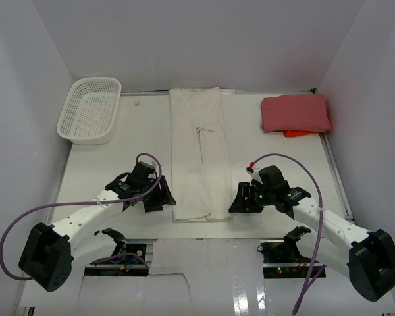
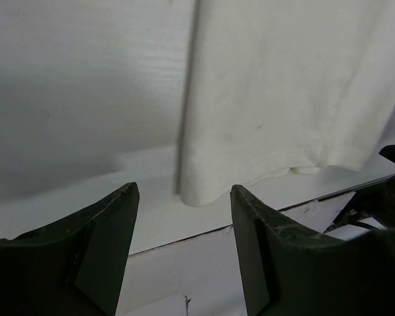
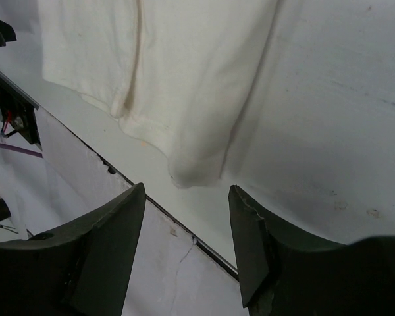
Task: Fold and stack the t-shirts
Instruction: Grab the bottom of the folded rectangular tshirt with both arms, then fold the folded rectangular tshirt in 1/3 of the way
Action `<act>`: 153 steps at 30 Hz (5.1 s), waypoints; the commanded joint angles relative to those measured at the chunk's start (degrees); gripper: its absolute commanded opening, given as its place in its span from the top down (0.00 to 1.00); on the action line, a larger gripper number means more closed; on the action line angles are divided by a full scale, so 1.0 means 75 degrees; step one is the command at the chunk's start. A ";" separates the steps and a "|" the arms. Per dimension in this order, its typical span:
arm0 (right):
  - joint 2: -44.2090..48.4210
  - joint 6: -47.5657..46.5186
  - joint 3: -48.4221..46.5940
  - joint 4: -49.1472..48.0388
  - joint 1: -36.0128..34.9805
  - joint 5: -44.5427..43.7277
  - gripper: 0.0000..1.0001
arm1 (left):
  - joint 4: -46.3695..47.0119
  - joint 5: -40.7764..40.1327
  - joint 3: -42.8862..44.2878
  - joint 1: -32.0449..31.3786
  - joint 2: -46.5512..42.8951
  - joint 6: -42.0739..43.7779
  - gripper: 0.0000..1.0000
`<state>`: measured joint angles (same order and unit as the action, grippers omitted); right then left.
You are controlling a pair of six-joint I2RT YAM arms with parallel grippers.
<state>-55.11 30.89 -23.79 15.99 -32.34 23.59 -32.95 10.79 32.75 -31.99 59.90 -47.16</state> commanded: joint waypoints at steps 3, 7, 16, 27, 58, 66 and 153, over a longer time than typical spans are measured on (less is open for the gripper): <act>0.0059 0.0579 0.0651 -0.0255 -0.0247 -0.0041 0.41 | 0.0338 0.0179 -0.1119 -0.0281 -0.0298 -0.1117 0.32; -0.0069 0.0767 0.1027 -0.0632 -0.0317 -0.0075 0.42 | 0.0573 -0.0007 -0.1648 -0.0317 -0.0755 -0.1493 0.32; -0.0573 0.0568 0.0583 -0.0643 -0.0317 -0.0462 0.42 | 0.0795 -0.0524 -0.1742 -0.0329 -0.1154 -0.1588 0.30; -0.1429 0.0568 0.0536 -0.1136 -0.0329 -0.0427 0.52 | 0.1487 -0.0547 -0.1707 -0.0340 0.0005 -0.1318 0.33; -0.1792 0.0381 0.0207 -0.0937 -0.0446 -0.0486 0.91 | 0.1697 0.0062 -0.2515 -0.0540 0.0685 -0.1025 0.81; -0.1687 0.0381 0.0207 -0.0773 -0.0551 -0.0497 0.91 | 0.1944 0.0202 -0.2680 -0.0551 0.0767 -0.0920 1.00; -0.6725 -0.2444 -0.9002 0.1794 0.0714 -0.1505 0.92 | 0.0279 -0.1907 0.6907 0.1733 0.5478 0.0873 1.00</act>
<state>-104.79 13.17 -87.22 30.09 -27.33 11.20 -32.03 -2.57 83.11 -20.58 102.87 -40.71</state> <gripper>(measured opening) 0.088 0.025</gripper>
